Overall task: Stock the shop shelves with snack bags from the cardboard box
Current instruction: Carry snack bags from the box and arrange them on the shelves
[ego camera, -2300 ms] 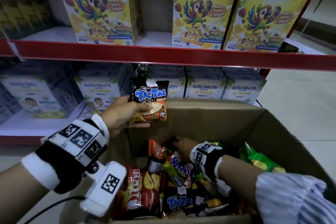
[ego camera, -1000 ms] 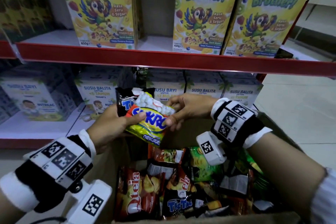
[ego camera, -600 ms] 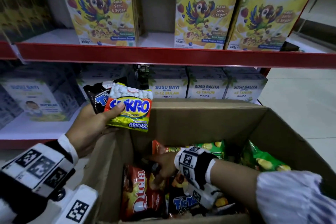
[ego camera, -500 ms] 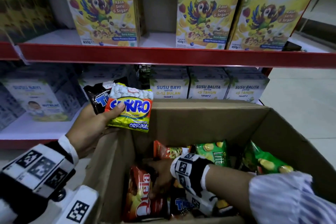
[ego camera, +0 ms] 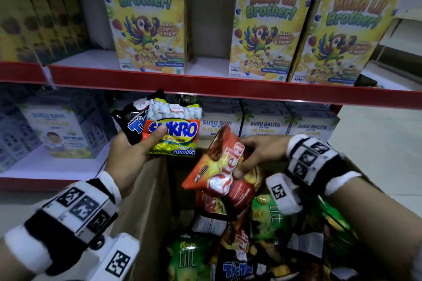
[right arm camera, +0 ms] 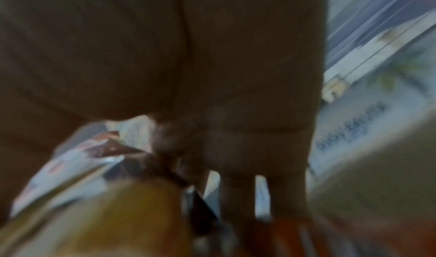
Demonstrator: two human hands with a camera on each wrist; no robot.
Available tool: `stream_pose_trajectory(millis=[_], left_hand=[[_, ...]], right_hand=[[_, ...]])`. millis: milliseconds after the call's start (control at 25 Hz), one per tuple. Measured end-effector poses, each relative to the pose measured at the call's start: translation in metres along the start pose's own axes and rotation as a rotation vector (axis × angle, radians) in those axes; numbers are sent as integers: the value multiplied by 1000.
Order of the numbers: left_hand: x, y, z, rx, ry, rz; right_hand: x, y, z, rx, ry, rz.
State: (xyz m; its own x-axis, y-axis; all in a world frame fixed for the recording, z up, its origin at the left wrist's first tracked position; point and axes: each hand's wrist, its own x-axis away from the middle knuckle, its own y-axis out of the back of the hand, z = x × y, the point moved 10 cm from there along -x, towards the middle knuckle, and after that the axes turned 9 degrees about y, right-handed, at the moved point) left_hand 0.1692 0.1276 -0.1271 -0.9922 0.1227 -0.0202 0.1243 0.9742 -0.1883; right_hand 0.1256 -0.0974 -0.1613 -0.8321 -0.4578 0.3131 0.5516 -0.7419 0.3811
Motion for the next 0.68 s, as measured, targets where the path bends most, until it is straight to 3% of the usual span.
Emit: stream_pose_trajectory(millis=[240, 520, 680], left_hand=[[-2, -26, -23, 59, -48, 1], [-15, -94, -82, 70, -158, 121], [-21, -114, -90, 97, -119, 184]], right_hand=[[59, 85, 70, -382, 390, -454], [71, 91, 114, -524, 583, -528], [76, 94, 118, -548, 623, -564]])
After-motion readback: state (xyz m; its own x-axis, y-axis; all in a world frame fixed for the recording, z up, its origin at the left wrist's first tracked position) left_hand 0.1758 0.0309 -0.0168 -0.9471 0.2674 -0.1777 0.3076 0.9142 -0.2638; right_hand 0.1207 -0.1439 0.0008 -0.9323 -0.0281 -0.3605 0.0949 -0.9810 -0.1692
